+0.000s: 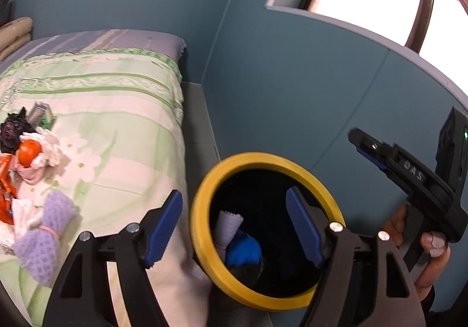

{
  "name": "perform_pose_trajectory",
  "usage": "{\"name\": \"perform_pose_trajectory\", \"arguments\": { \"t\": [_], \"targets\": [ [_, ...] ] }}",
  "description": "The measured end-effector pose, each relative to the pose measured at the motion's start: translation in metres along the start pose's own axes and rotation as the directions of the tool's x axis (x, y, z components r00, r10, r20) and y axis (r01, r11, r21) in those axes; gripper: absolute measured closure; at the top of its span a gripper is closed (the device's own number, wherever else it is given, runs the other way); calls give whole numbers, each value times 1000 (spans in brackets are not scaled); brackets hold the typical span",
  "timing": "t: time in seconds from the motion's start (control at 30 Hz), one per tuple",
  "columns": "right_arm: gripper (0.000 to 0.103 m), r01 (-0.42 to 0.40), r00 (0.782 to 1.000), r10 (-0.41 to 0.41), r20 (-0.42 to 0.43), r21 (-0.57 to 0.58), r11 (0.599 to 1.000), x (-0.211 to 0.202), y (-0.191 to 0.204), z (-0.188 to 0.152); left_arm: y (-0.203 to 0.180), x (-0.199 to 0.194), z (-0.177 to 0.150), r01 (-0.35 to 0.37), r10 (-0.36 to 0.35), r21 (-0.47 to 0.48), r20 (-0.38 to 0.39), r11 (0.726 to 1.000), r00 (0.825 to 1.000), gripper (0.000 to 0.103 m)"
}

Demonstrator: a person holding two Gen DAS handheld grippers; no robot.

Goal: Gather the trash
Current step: 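Open the left tool over the bin while the right tool releases the glove, then move both open tools back to the trash pile on the bed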

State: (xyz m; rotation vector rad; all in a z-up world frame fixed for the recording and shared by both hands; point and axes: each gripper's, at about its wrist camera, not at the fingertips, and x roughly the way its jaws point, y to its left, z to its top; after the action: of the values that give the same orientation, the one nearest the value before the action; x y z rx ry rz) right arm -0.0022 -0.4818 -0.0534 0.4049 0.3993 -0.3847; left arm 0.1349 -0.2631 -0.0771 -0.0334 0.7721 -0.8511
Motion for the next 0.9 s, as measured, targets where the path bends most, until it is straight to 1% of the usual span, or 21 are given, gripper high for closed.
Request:
{"name": "perform_pose_trajectory", "arguments": {
  "t": [0.03, 0.1, 0.2, 0.27, 0.3, 0.47, 0.5, 0.6, 0.67, 0.9],
  "targets": [
    [62, -2, 1000, 2, 3, -4, 1000, -1, 1, 0, 3, -4, 2, -14, 14, -1, 9, 1000, 1000, 31],
    [61, -14, 1000, 14, 11, -9, 1000, -2, 3, 1, 9, -12, 6, -36, 36, -7, 27, 999, 999, 27],
    [56, -30, 999, 31, 28, -20, 999, -6, 6, 3, 19, -24, 13, -69, 70, -17, 54, 997, 996, 22],
    [48, -45, 998, 46, 41, -25, 999, -8, 9, 5, 26, -31, 16, -90, 92, -29, 71, 996, 993, 18],
    [47, -54, 997, 55, 45, -31, 998, -9, 11, 5, 30, -34, 17, -97, 100, -34, 78, 995, 992, 16],
    [33, -106, 993, 109, 52, -63, 992, -10, 28, 7, 48, -55, 18, -160, 165, -52, 111, 986, 980, 9],
    [31, -123, 991, 127, 51, -72, 990, -10, 33, 6, 52, -59, 18, -171, 177, -58, 113, 984, 978, 8],
    [26, -164, 984, 170, 49, -106, 981, -10, 50, 4, 69, -66, 22, -215, 222, -70, 117, 974, 968, 8],
    [22, -194, 979, 201, 41, -128, 973, -9, 61, 2, 79, -72, 21, -254, 262, -74, 117, 964, 958, 8],
    [20, -285, 957, 292, 1, -204, 936, -4, 106, -10, 123, -86, 15, -330, 344, -132, 101, 935, 933, 8]
  ]
}}
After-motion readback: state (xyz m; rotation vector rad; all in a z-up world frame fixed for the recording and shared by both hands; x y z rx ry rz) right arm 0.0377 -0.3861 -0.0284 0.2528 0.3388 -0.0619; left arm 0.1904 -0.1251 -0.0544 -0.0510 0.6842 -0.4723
